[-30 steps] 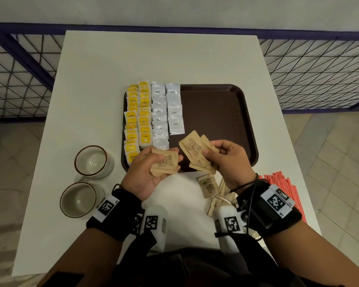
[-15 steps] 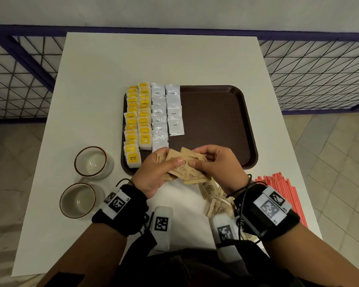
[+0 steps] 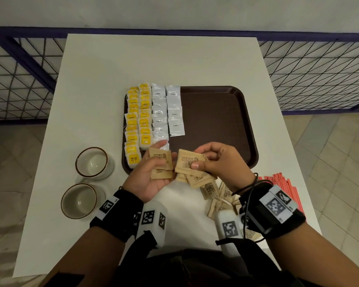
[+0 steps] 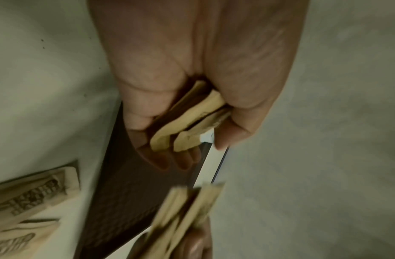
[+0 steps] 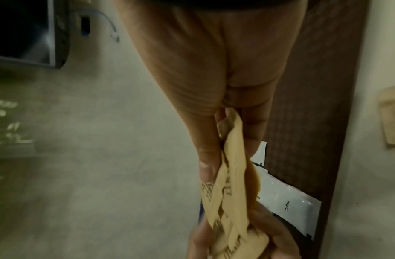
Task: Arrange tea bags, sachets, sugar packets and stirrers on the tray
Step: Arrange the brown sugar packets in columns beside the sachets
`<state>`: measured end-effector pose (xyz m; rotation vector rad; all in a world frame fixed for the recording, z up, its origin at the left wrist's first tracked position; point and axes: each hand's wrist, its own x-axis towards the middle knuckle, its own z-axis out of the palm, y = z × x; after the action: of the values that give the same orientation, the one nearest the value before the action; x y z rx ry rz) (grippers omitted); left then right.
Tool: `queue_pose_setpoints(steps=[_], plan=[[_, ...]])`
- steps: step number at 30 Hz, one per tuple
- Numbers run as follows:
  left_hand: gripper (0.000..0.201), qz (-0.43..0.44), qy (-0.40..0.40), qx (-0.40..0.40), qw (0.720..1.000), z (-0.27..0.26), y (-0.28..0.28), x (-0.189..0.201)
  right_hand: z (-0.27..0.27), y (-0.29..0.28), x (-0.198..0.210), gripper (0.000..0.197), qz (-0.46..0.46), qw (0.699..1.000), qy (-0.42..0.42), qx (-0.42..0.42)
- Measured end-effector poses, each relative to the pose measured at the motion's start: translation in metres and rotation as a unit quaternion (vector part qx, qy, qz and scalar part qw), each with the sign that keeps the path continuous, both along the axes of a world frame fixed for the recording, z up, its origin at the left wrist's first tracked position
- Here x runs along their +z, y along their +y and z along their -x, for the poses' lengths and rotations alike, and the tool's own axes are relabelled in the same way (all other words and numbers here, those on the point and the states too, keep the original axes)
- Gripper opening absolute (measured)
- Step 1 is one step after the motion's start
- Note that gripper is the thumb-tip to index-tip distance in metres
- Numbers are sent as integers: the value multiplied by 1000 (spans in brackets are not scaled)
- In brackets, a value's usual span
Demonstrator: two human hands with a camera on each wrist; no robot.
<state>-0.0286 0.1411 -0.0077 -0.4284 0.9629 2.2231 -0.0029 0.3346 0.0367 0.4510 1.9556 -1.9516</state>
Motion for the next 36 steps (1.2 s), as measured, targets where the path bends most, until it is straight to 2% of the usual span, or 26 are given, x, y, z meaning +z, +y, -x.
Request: queue_pose_setpoints(steps=[2, 6, 12, 15, 19, 24, 28, 29, 32, 36], plan=[[22, 35, 18, -33, 999, -3, 8, 4, 2, -10, 1, 30, -43, 998, 11, 42], [14, 110, 61, -61, 990, -5, 14, 0, 6, -19, -3, 36, -102, 992, 30, 73], [17, 112, 53, 12, 992, -4, 7, -3, 4, -8, -6, 38, 11, 998, -37, 48], [18, 88, 32, 64, 994, -3, 2, -4, 2, -1, -7, 34, 21, 999, -35, 26], [19, 13, -17, 129, 991, 3, -9, -4, 4, 15, -5, 31, 61, 997, -35, -30], [36, -64, -6, 111, 992, 2, -11, 3, 5, 17, 9, 34, 160, 986, -36, -21], [37, -113, 12, 69, 991, -1, -2, 7, 10, 3, 16, 33, 134, 990, -14, 42], [42, -132, 15, 61, 989, -2, 0, 7, 12, -2, 16, 31, 123, 991, -9, 46], [56, -156, 5, 43, 987, -6, 5, 7, 15, -13, 15, 26, 77, 996, 10, 42], [60, -138, 1, 23, 990, -9, 10, 5, 18, -22, 9, 19, 10, 999, 36, 29]])
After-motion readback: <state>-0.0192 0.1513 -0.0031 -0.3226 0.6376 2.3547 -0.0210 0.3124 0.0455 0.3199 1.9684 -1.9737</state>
